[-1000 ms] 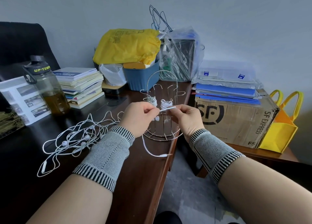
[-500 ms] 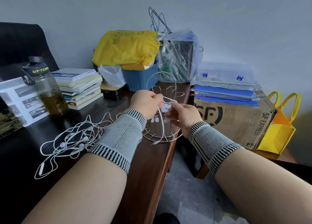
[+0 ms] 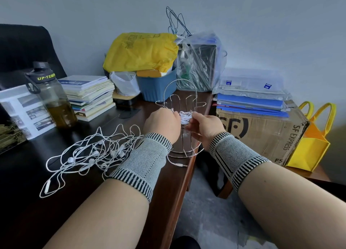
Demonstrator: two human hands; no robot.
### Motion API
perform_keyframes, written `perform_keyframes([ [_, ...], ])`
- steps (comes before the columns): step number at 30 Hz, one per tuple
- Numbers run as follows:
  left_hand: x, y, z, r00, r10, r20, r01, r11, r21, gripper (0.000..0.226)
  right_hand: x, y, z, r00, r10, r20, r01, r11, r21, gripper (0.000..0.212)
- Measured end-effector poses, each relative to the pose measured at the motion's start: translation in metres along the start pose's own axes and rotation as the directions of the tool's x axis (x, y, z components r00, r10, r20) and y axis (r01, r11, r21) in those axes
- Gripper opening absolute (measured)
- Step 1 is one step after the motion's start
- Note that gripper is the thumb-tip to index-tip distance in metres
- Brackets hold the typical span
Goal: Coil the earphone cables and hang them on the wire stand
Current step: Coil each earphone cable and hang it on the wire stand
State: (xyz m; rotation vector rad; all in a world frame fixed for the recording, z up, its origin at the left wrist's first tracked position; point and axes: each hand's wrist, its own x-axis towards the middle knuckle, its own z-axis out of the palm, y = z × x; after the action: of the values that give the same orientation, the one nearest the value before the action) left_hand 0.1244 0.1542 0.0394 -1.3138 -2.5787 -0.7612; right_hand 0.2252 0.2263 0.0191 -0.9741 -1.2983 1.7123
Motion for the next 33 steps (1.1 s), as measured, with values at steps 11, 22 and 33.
perform_keyframes([
  [11, -0.035, -0.008, 0.009, 0.992, 0.074, 0.101, -0.016, 0.874, -0.486, 0.041, 0.003, 0.008, -0.003, 0.998, -0.059, -0.01, 0.06, 0.993, 0.098, 0.026],
  [22, -0.035, -0.011, 0.03, 0.947, 0.305, 0.106, -0.254, 0.907, -0.336, 0.031, -0.007, 0.016, -0.006, 0.982, -0.114, 0.154, 0.127, 0.989, -0.076, 0.042],
  [33, -0.034, -0.017, 0.023, 0.996, -0.053, -0.068, 0.009, 0.847, -0.531, 0.022, -0.005, 0.012, -0.004, 0.974, -0.204, 0.102, 0.225, 0.926, -0.303, 0.019],
])
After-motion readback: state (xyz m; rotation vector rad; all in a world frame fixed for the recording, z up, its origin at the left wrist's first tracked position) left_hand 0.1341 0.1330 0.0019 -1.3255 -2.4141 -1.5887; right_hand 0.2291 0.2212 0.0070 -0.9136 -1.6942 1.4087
